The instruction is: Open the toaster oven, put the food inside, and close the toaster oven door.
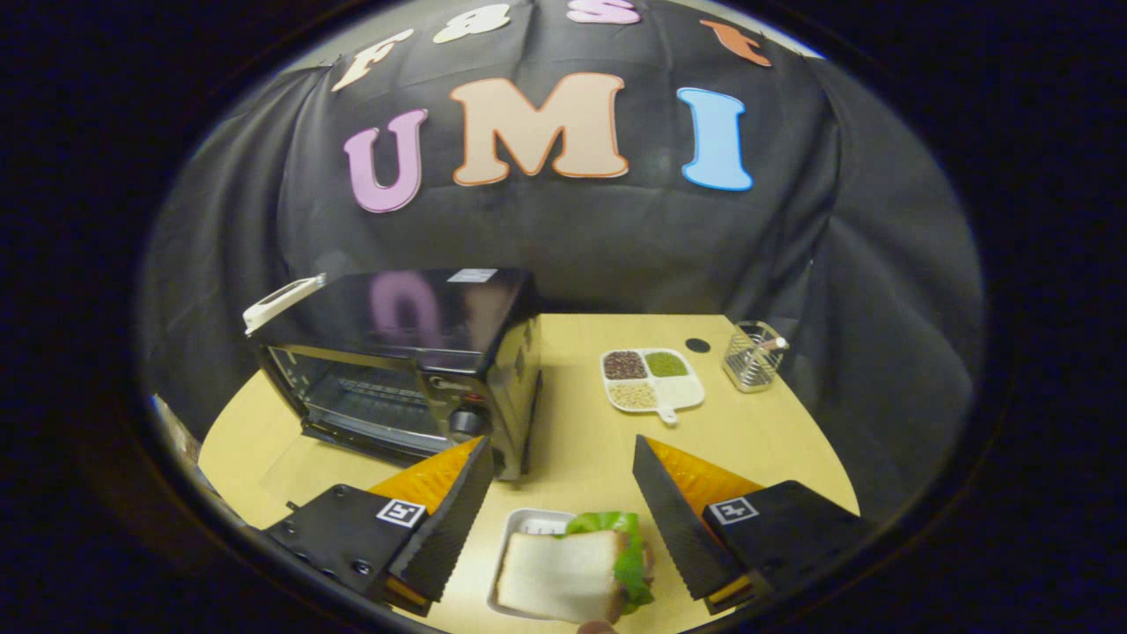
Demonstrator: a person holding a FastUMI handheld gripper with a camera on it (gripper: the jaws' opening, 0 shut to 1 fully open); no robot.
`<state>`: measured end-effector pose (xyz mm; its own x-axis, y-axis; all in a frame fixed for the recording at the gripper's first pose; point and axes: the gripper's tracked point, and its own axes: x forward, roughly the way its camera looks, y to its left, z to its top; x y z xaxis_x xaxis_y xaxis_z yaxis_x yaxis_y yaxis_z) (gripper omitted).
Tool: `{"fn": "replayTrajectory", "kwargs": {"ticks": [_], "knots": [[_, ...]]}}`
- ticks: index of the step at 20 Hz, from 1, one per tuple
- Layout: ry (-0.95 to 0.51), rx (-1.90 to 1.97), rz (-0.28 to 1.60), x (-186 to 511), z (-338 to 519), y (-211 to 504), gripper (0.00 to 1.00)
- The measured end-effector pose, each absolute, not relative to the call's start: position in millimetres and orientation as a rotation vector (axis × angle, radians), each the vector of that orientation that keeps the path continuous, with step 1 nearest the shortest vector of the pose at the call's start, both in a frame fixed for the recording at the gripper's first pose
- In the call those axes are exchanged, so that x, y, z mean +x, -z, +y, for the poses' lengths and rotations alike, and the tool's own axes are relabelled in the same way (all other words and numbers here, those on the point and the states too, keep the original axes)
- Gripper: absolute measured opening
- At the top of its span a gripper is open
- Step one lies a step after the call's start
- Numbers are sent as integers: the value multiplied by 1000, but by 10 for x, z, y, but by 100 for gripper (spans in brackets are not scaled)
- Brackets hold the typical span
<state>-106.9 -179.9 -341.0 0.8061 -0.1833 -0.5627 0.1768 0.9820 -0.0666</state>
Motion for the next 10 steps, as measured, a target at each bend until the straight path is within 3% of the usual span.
{"fn": "replayTrajectory", "kwargs": {"ticks": [10], "knots": [[273, 142, 758, -1651, -2113, 4021, 99]]}}
